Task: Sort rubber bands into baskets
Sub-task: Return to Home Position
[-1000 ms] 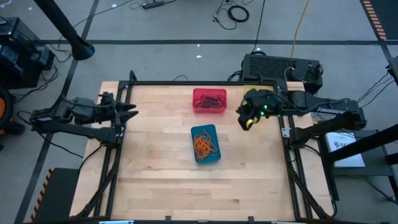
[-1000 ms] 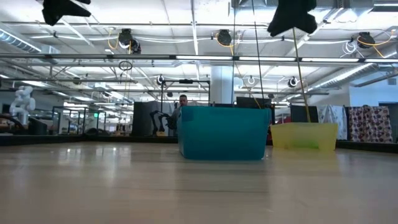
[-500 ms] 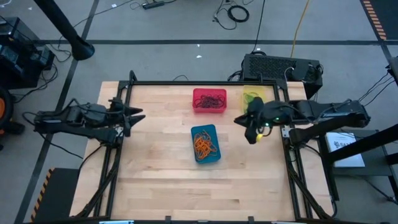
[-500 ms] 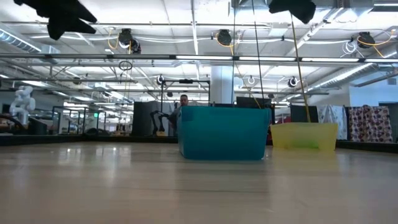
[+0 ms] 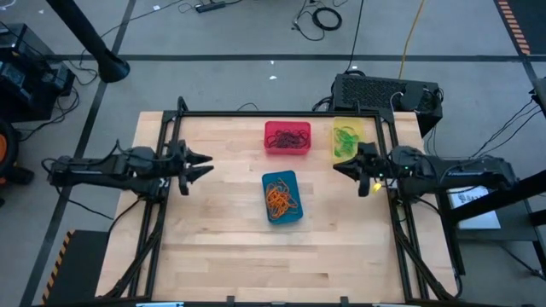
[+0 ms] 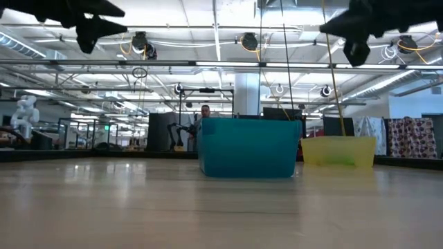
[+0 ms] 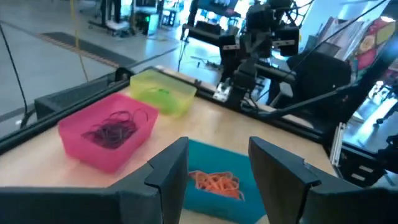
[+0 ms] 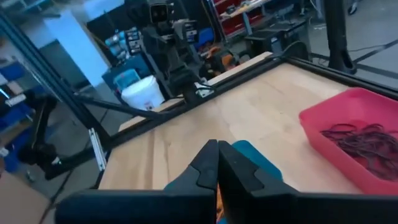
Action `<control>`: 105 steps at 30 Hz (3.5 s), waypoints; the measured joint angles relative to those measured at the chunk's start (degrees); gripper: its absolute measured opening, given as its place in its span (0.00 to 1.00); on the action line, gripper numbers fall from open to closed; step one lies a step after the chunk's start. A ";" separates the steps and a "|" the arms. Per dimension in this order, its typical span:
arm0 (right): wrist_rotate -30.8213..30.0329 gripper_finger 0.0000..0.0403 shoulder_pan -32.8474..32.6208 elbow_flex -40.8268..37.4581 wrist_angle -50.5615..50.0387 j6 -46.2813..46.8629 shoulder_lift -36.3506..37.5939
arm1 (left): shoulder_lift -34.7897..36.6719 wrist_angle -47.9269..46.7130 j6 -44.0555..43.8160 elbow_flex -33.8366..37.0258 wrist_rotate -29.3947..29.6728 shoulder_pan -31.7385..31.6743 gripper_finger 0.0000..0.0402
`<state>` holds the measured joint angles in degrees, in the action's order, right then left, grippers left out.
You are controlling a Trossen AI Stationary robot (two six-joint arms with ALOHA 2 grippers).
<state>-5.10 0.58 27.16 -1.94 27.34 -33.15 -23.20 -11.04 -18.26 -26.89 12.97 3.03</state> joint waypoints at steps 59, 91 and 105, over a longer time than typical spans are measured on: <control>5.23 0.00 5.81 -25.94 1.97 -14.54 32.51 | 1.20 20.28 -10.65 25.07 -5.33 -11.26 0.44; 5.22 0.00 5.81 -25.97 1.95 -14.54 32.51 | 1.20 11.57 -3.76 25.07 -3.08 -11.26 0.44; 5.22 0.00 5.80 -25.97 1.95 -14.54 32.51 | 1.20 11.58 -3.78 25.07 -3.08 -11.26 0.44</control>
<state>0.12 6.37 1.19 0.01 12.80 -0.64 -22.00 0.55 -22.04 -1.83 9.89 -8.23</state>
